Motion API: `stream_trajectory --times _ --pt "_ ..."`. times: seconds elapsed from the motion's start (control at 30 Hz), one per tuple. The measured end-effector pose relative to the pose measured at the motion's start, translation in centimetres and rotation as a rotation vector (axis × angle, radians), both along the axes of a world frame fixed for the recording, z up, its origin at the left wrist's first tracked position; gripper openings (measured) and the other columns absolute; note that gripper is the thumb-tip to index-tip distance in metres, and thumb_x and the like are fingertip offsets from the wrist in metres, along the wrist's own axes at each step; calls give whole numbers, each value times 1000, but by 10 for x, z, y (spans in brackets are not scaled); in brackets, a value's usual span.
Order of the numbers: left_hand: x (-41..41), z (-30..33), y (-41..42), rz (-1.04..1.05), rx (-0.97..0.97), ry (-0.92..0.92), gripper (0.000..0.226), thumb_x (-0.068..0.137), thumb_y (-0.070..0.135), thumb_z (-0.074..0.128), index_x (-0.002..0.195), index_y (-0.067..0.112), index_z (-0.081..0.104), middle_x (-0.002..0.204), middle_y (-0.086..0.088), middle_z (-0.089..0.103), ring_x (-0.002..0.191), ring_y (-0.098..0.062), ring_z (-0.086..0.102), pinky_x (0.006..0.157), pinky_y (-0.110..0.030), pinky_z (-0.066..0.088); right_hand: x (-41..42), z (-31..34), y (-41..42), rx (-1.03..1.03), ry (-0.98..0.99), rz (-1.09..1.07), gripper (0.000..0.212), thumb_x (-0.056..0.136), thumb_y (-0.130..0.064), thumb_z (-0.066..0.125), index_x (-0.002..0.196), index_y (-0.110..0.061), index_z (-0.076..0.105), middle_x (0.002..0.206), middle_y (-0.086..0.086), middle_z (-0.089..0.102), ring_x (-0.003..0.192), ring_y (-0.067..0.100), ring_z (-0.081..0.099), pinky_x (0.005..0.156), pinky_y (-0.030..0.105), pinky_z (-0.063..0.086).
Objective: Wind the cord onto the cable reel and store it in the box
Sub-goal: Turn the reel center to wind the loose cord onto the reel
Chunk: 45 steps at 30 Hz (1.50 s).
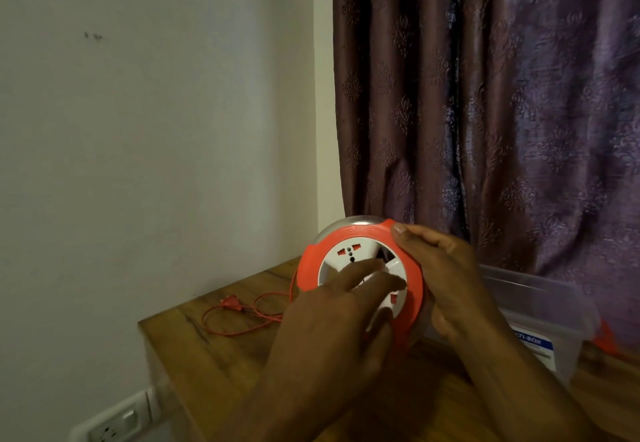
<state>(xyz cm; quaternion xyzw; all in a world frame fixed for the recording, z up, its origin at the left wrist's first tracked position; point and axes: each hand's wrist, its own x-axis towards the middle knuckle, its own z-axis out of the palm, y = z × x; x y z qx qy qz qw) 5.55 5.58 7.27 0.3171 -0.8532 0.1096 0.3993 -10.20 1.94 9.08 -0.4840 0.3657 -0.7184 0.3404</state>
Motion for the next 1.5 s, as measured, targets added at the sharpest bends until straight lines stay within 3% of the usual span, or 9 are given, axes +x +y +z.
stream_trajectory --times 0.1,0.23,0.37,0.63,0.83,0.97,1.17,1.37,1.5 --pt "2 1 -3 173 -11 1 47 86 48 44 130 47 27 130 10 48 86 -15 63 61 -31 55 0 1 2 11 -9 -17 22 87 -23 70 73 -37 79 76 -2 79 63 12 75 50 22 55" --pt "1 -5 -11 316 36 -85 65 88 56 38 131 53 -10 137 3 40 94 -22 60 67 -36 55 -2 2 3 12 -15 -54 20 87 -29 70 72 -39 78 76 -2 79 63 15 75 53 26 57" --pt "-6 -7 -18 324 28 -139 77 91 45 45 129 54 -22 140 -5 35 95 -27 60 64 -34 53 -5 3 3 18 -16 -54 16 86 -31 71 74 -37 78 80 1 79 68 20 76 60 32 59" --pt "-17 -7 -24 350 25 -154 76 90 37 51 132 49 -11 136 -12 40 96 -31 60 66 -37 53 -5 3 1 21 -13 -46 14 86 -29 71 75 -33 78 82 1 80 70 21 76 63 34 60" --pt "-18 -3 -24 326 53 -234 78 85 34 58 133 50 -1 151 -14 15 116 -39 49 84 -47 49 -7 3 1 25 -46 -7 16 86 -25 70 75 -32 80 80 4 79 68 19 76 55 28 58" --pt "-19 -2 -27 334 27 -247 71 83 34 62 132 45 11 148 -16 23 117 -38 49 85 -47 49 -5 0 0 39 -37 6 18 87 -23 70 73 -29 79 80 3 79 66 17 76 51 25 57" --pt "-22 0 -25 296 12 -304 54 77 29 70 121 37 40 151 -12 23 109 -43 54 80 -56 49 -6 1 1 35 -26 1 19 87 -22 70 72 -29 79 78 3 79 66 19 76 51 25 57" --pt "-13 14 -17 252 -104 -420 33 52 19 86 80 25 70 124 -11 60 82 -44 66 50 -51 53 -7 0 -1 60 -8 8 15 87 -24 70 76 -30 78 81 3 80 67 21 76 52 27 58" --pt "-8 17 -13 211 -118 -421 30 55 17 85 82 24 72 125 -6 61 87 -43 65 57 -50 54 -6 -1 0 52 14 17 15 87 -27 69 77 -32 79 83 2 80 69 22 77 54 28 58"
